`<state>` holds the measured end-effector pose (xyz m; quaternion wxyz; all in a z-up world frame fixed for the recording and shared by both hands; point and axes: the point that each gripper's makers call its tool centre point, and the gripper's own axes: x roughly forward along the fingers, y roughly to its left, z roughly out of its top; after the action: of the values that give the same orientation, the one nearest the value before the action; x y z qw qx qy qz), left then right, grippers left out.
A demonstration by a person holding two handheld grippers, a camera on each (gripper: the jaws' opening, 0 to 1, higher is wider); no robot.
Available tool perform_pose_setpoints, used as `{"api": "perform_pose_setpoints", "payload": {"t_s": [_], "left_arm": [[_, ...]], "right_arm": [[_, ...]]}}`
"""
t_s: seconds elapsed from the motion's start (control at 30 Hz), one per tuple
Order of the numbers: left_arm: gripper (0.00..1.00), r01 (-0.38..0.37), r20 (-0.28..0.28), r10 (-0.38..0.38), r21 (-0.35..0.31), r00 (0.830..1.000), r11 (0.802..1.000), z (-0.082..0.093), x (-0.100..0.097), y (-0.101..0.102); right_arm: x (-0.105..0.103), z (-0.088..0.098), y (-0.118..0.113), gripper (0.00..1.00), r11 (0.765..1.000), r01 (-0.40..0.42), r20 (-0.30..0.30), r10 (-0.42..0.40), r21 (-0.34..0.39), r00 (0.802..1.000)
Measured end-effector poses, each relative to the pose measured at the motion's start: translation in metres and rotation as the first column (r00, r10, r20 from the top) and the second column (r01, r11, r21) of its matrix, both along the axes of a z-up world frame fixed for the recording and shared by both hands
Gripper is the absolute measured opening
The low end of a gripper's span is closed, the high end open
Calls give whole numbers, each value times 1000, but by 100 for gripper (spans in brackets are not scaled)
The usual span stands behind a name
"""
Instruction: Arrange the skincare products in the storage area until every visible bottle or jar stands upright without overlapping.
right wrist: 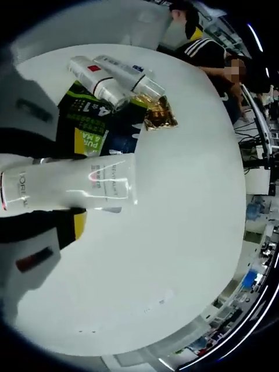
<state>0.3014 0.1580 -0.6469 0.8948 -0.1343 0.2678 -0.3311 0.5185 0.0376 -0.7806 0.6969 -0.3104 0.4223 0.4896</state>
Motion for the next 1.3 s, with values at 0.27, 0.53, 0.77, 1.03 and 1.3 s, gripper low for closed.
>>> {"api": "perform_pose_setpoints", "payload": {"t_s": [0.27, 0.53, 0.77, 1.03, 1.3], "left_arm": [[93, 12, -3, -12, 7, 1000, 1000, -1, -1, -4], [93, 15, 4, -15, 12, 1000, 1000, 3, -1, -7], [93, 17, 14, -18, 26, 1000, 1000, 5, -4, -6], [93, 25, 30, -26, 30, 999, 999, 11, -7, -10], [93, 48, 59, -50, 37, 997, 998, 20, -11, -22]], "right_arm": [[0, 0, 0, 31, 1000, 5, -6, -5, -3, 1000], [-2, 3, 0, 30, 1000, -11, 55, 12, -13, 998], [-11, 21, 4, 30, 999, -42, 127, 40, 17, 991], [-22, 51, 9, 29, 996, -53, 207, 38, 66, 978], [-33, 73, 14, 29, 994, -47, 249, 21, 100, 968]]}}
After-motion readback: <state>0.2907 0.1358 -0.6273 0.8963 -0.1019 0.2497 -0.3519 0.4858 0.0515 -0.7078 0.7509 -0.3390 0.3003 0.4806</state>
